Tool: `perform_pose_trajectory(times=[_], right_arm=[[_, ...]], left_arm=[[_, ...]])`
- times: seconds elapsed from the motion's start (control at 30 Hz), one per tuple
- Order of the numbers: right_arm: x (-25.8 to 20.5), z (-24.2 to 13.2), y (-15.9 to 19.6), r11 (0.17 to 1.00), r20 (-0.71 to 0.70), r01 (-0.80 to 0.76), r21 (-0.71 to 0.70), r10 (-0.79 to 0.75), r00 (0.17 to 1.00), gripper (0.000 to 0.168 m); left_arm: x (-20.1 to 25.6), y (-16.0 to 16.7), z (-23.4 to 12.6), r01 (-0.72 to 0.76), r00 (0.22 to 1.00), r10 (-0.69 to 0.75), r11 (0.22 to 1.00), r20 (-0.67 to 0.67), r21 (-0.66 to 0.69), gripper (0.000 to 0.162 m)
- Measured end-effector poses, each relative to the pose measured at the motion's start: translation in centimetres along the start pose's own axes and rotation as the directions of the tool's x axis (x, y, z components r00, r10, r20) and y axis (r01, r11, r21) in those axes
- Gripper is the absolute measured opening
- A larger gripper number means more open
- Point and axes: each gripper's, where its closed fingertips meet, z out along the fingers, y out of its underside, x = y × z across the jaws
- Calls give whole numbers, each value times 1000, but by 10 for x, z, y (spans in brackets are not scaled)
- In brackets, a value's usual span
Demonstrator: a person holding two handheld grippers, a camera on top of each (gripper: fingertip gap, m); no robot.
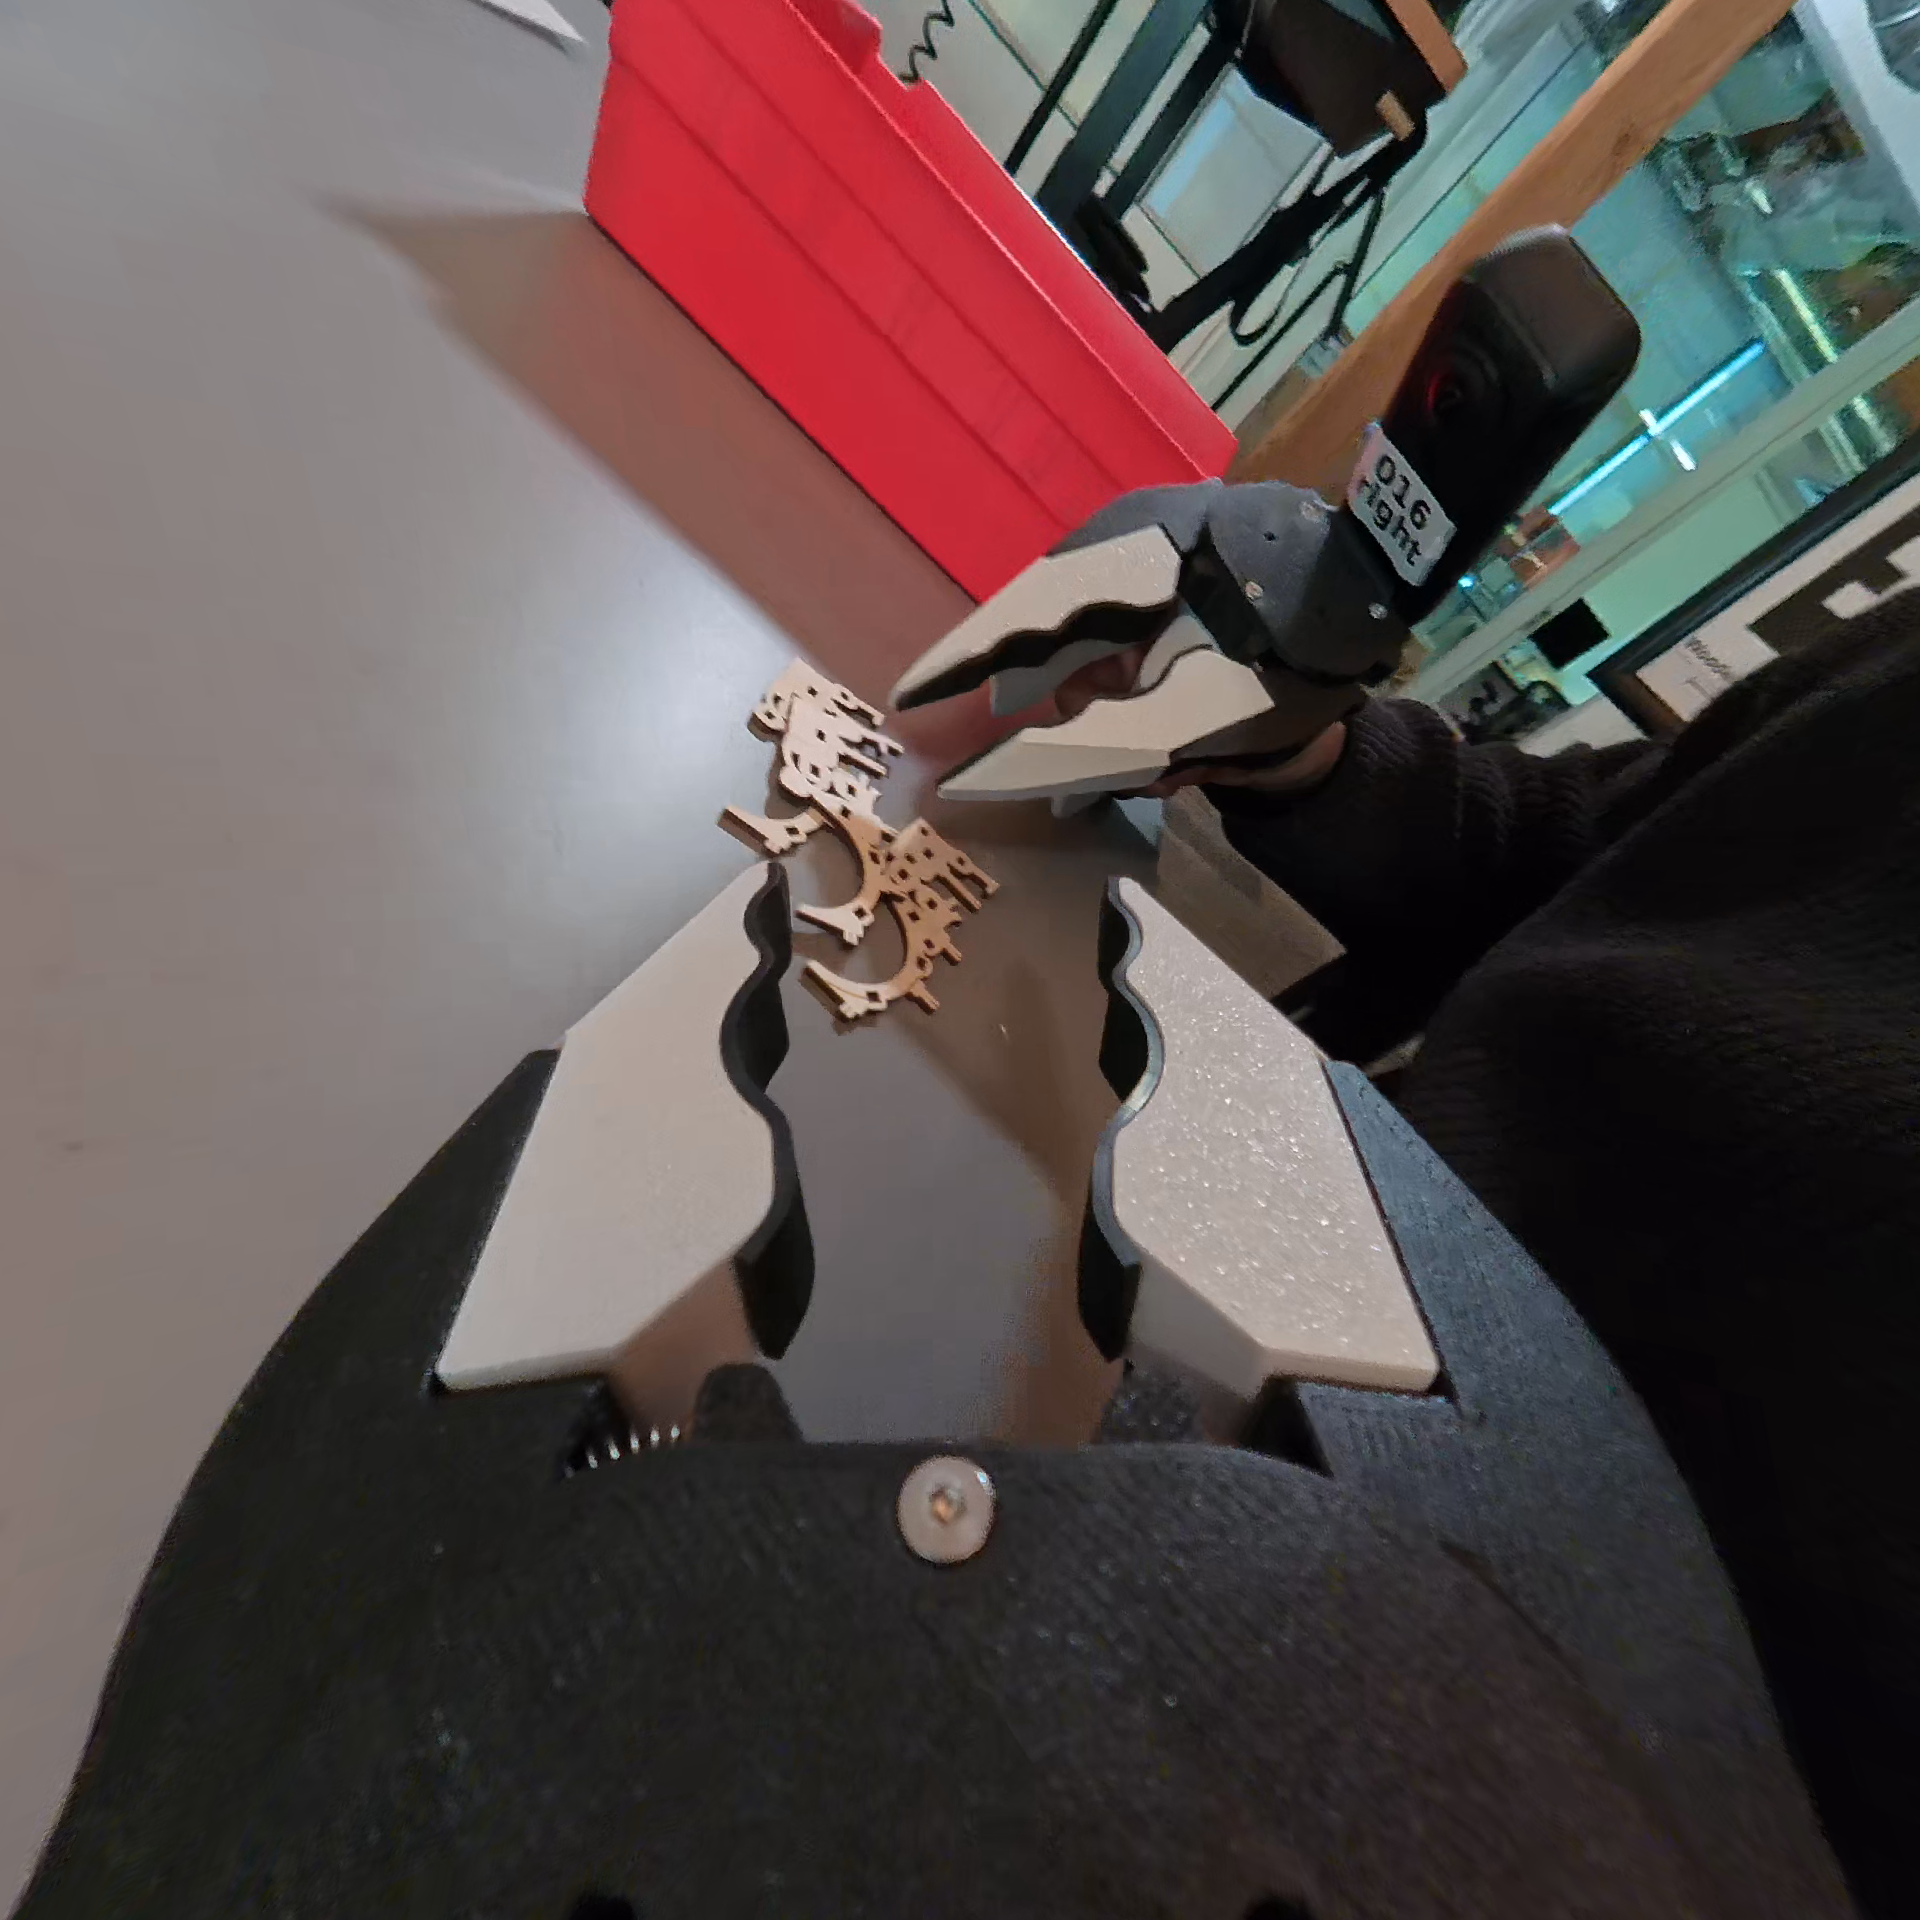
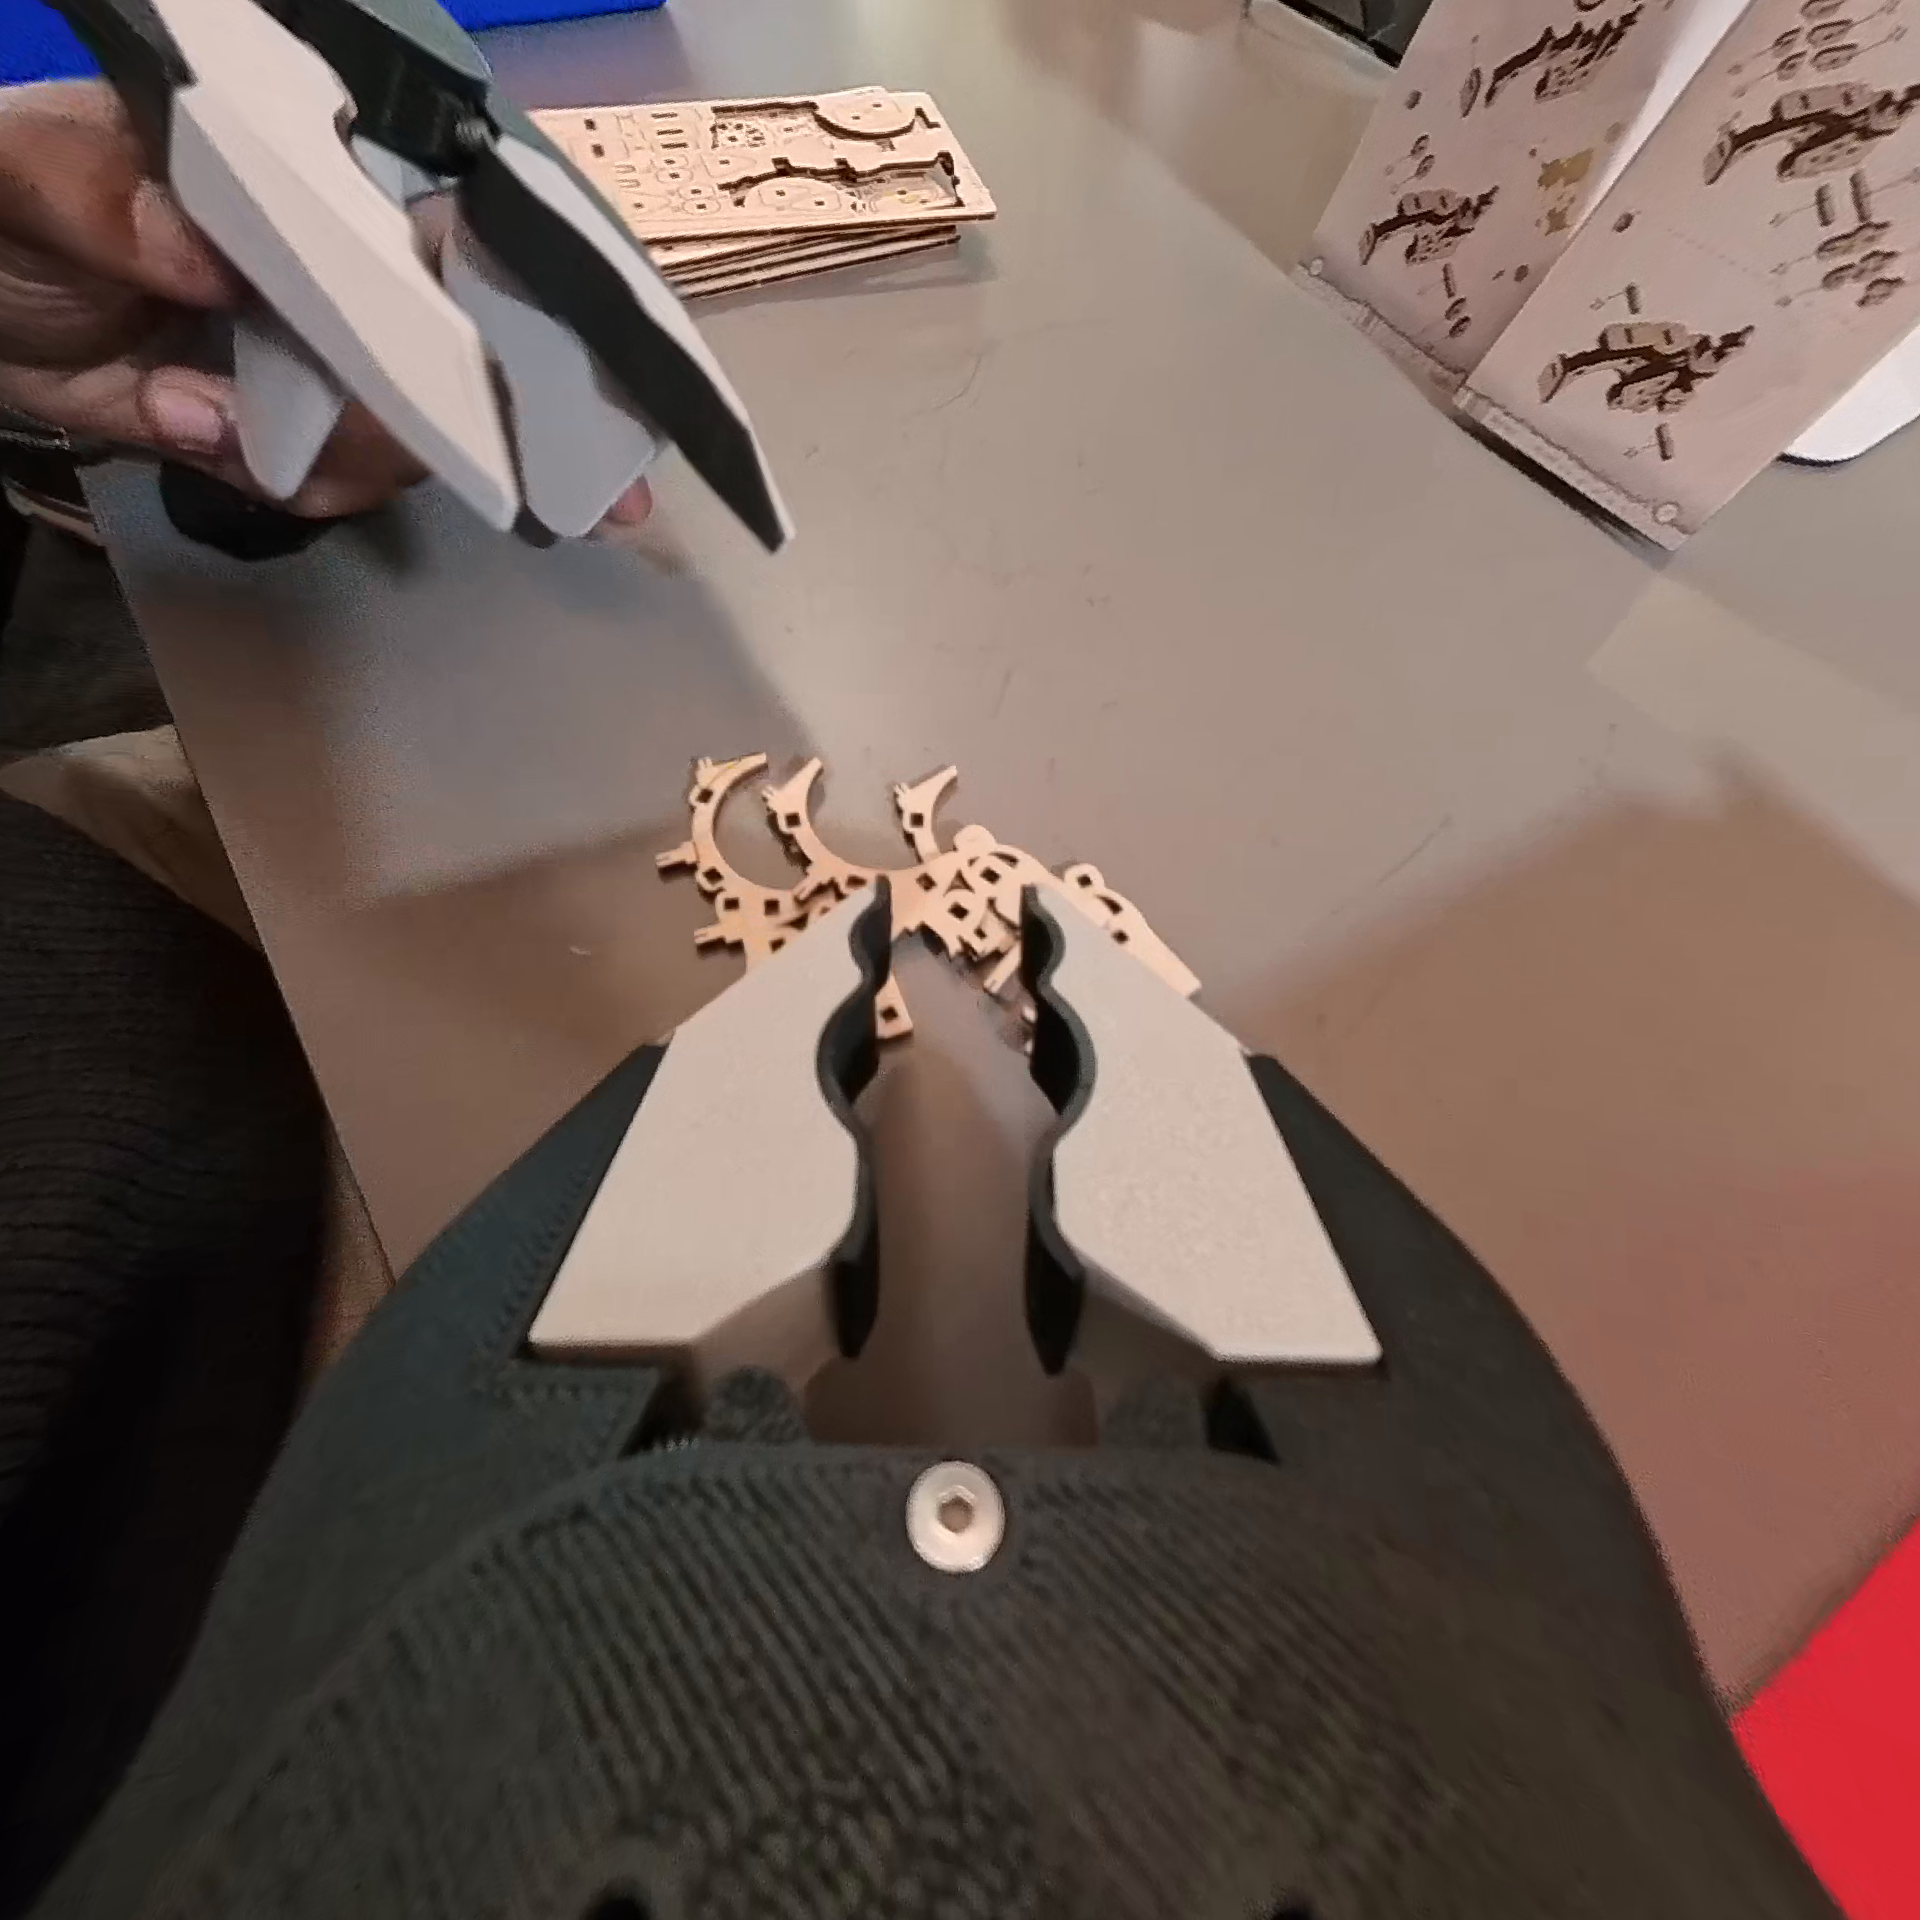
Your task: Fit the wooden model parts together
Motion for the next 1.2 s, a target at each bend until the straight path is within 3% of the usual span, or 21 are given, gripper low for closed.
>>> perform_pose_trajectory(times=[0.27,0.63,0.9,1.2], right_arm=[[0,-33,14,1000,-102,-3,1,4,995,22],[-15,-65,19,999,-191,37,16,-33,981,21],[-18,-65,21,997,-218,82,0,-80,973,20],[-16,-64,22,999,-198,42,11,-39,979,21]], left_arm=[[-24,-30,10,-87,992,84,996,96,28,53],[-19,-20,56,-236,965,248,962,82,-140,47],[-18,-15,60,-282,950,301,940,80,-191,29],[-18,-2,64,-326,930,358,906,82,-269,27]])
